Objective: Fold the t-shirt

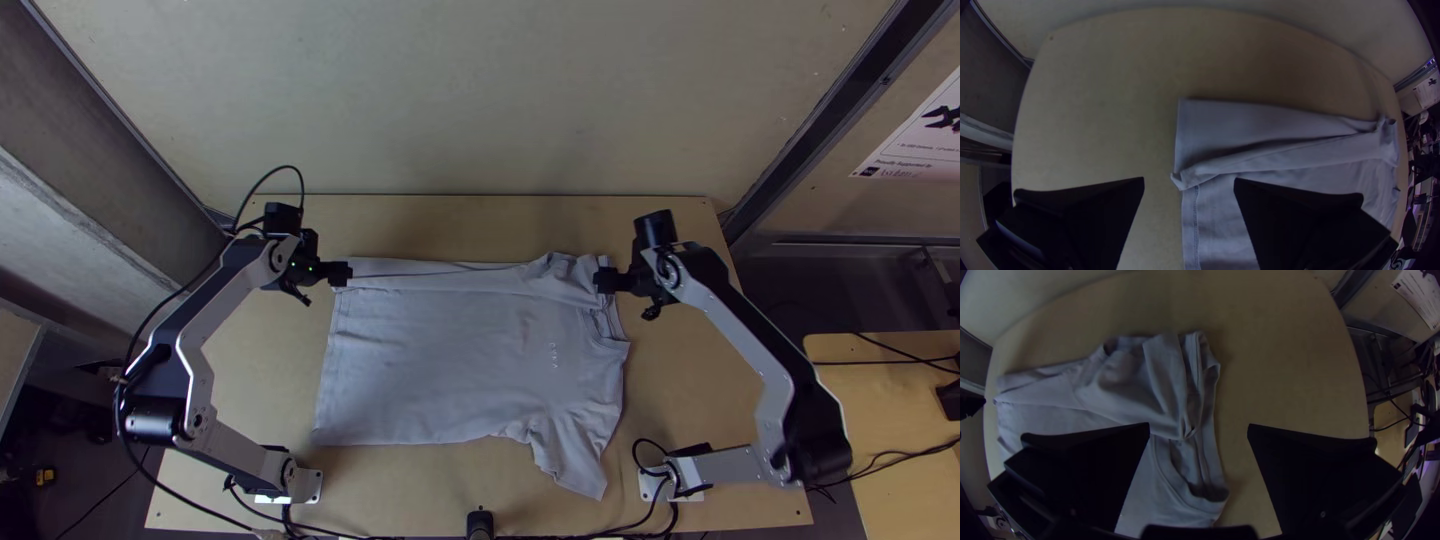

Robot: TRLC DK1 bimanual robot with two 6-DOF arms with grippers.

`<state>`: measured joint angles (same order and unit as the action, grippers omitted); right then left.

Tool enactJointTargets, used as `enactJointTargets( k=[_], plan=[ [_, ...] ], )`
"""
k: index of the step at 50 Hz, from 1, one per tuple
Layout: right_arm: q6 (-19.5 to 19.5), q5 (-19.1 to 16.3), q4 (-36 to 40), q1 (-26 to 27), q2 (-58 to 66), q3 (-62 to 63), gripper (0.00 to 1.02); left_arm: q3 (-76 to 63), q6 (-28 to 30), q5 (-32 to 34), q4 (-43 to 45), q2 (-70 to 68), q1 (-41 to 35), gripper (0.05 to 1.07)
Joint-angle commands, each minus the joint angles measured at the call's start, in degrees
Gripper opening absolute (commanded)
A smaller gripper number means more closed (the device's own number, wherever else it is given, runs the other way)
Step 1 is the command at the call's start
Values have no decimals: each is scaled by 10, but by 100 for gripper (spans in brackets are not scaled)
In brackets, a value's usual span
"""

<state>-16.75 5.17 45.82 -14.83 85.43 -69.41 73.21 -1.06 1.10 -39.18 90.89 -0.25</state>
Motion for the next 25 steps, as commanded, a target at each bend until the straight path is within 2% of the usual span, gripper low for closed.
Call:
enactJointTargets(
  k=[1, 14, 22, 25],
  plan=[
    [-32, 4, 26, 0, -54, -13, 97, 14, 7, 7, -36, -48, 2, 102],
    [-18, 3, 207, -6, -86, -98, 97, -8, 36, 2, -155, -152, -5, 102],
    [-27, -3, 227, -21, -160, -56, 97, -43, 58, -4, -229, -231, -6, 102],
    [-50, -3, 248, -41, -178, -40, 97, -61, 58, -4, -272, -255, -7, 102]
  ],
)
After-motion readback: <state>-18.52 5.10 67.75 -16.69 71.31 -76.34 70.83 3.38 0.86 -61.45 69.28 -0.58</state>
